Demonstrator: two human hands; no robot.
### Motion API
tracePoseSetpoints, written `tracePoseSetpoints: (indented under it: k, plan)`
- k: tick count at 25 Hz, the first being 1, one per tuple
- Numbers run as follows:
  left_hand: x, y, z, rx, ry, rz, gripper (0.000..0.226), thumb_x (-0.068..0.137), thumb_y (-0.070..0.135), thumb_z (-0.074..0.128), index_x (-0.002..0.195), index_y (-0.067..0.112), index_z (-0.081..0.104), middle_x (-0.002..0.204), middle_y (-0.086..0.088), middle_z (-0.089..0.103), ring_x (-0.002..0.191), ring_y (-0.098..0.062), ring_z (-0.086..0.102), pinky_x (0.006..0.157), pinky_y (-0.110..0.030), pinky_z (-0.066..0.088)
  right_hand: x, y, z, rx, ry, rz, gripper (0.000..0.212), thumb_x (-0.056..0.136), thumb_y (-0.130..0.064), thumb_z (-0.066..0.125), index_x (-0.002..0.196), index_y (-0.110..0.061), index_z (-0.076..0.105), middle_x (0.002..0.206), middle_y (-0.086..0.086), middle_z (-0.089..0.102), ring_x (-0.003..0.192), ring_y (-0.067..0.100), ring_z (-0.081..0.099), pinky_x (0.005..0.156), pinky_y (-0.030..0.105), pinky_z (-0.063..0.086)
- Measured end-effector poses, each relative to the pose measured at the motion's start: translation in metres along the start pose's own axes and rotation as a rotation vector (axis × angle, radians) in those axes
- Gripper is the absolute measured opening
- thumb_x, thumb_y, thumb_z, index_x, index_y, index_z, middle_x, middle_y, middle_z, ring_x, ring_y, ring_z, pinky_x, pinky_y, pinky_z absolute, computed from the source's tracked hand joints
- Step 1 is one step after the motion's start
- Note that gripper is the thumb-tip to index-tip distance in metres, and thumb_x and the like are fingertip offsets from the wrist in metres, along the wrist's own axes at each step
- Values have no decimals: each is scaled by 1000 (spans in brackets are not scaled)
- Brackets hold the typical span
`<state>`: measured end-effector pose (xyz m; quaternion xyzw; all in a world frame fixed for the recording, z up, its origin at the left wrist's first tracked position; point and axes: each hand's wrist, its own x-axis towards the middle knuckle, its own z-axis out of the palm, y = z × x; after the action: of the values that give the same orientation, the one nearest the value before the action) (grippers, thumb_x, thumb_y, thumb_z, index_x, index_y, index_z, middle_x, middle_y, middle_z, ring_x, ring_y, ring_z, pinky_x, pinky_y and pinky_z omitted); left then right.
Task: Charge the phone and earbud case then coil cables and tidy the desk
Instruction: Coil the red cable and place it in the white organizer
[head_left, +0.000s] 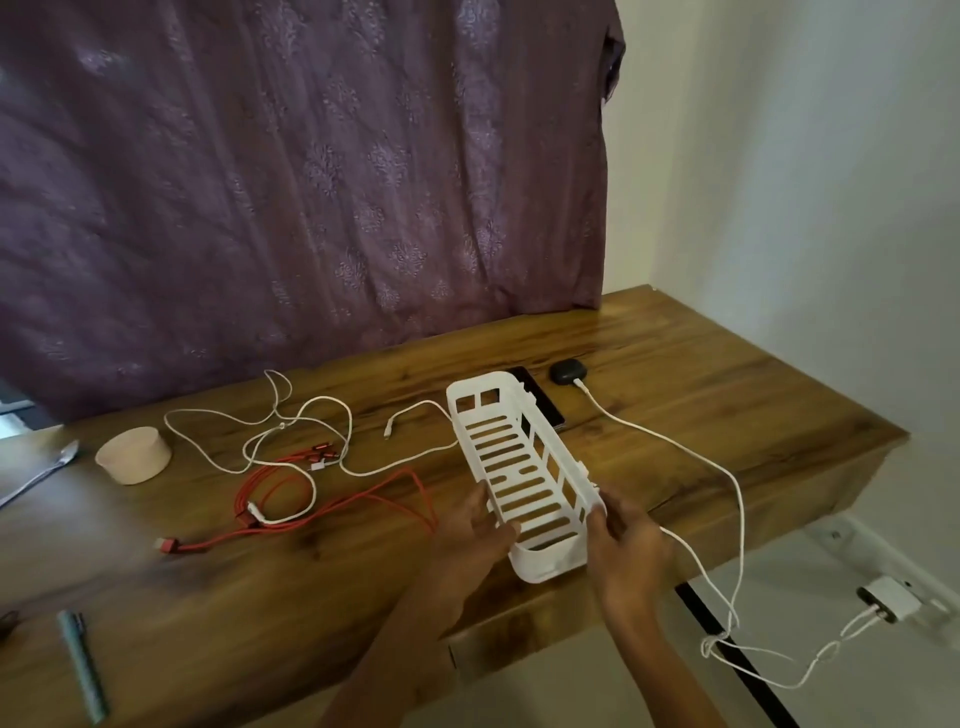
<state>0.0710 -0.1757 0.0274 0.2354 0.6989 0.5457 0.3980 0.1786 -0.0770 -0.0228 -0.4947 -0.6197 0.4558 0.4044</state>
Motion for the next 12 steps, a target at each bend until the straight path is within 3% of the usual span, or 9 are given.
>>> tracePoseSetpoints:
  k: [5,12]
  plan:
    - [-2,-16,-4,18,0,-40,46,85,8,62,126,24,49,130,1,57,121,-18,53,100,-46,45,-12,9,7,-74,-2,11,26,90,-17,58,114,-10,63,106,7,67,89,19,63,83,41,53]
    - [16,-29,0,53,4,-29,42,88,13,58,127,28,49,130,5,56,120,-14,53,99,-40,47,-1,17,13,-128,-7,4,26,89,-16,58,113,-7,64,107,9,68,87,16,60,85,41,53]
